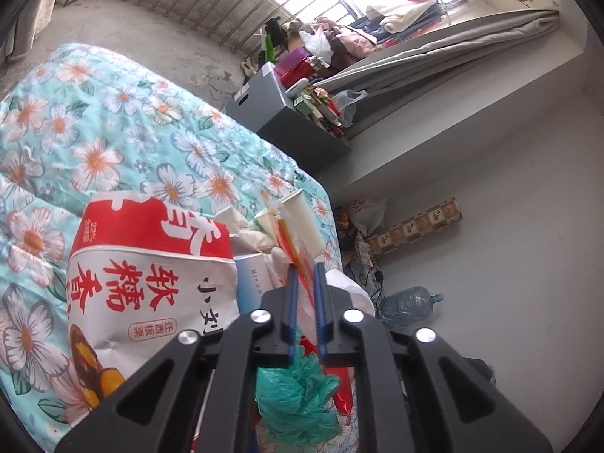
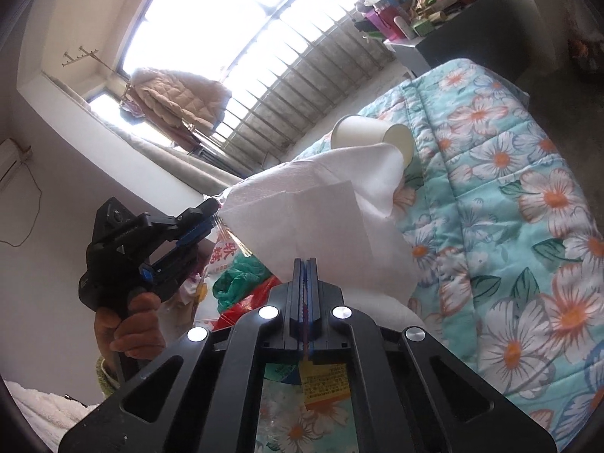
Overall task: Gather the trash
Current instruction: 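Carry the tissue over the blue wastebasket and open the right tool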
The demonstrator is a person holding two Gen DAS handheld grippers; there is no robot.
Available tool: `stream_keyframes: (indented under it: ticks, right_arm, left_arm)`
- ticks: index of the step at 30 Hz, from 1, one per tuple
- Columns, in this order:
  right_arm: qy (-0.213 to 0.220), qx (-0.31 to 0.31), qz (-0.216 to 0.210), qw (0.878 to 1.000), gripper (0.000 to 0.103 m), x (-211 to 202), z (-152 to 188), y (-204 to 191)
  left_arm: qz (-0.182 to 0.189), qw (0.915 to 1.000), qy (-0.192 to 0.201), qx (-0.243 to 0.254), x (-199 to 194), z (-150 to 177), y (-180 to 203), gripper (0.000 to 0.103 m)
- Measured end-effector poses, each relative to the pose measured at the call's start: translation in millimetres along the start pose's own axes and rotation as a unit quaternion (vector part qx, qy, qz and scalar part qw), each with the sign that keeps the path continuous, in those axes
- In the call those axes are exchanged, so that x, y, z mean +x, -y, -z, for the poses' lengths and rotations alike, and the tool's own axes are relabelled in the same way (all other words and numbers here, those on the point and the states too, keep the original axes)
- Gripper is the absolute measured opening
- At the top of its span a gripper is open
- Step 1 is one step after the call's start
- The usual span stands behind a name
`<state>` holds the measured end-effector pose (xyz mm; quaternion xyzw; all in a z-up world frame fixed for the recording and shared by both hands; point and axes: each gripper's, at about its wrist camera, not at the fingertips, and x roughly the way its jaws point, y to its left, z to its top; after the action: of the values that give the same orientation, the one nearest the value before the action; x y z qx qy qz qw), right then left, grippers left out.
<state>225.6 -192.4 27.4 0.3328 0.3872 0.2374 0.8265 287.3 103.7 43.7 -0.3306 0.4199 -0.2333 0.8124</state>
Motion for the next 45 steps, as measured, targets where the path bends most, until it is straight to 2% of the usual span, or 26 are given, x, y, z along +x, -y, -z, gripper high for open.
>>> stream_keyframes:
  ticks: [10,14,18,25,32,36,39,42,45]
  right_arm:
    - [0.077,-0.037,-0.008,0.996,0.0,-51,-12,-19]
    - [0.109,-0.041,-0.006,0.993,0.0,-78,-11,-22]
    - [0.139,-0.032,-0.001,0.99,0.0,-104,-4,-15]
    - [0.185,0.002,0.022,0.982,0.0,-149,16,11]
    - [0.224,0.045,0.06,0.972,0.0,-201,40,46]
    - [0.24,0.07,0.091,0.964,0.0,-229,51,69]
    - [0.251,0.091,0.114,0.957,0.0,-246,55,90]
    - [0.261,0.11,0.135,0.949,0.0,-261,57,112]
    - [0.266,0.135,0.159,0.941,0.0,-269,56,138]
  left_arm:
    - [0.059,0.9942,0.053,0.073,-40,2,45,0.0]
    - [0.068,0.9899,0.067,0.105,-56,8,66,0.0]
    - [0.068,0.9859,0.065,0.138,-62,20,88,0.0]
    - [0.087,0.9787,0.033,0.183,-48,59,127,0.0]
    - [0.097,0.9706,-0.023,0.219,-1,108,167,0.0]
    - [0.092,0.9653,-0.062,0.236,40,134,187,0.0]
    - [0.082,0.9585,-0.105,0.252,79,151,204,0.0]
    - [0.077,0.9475,-0.161,0.266,126,165,224,0.0]
    - [0.057,0.9315,-0.222,0.282,182,182,247,0.0]
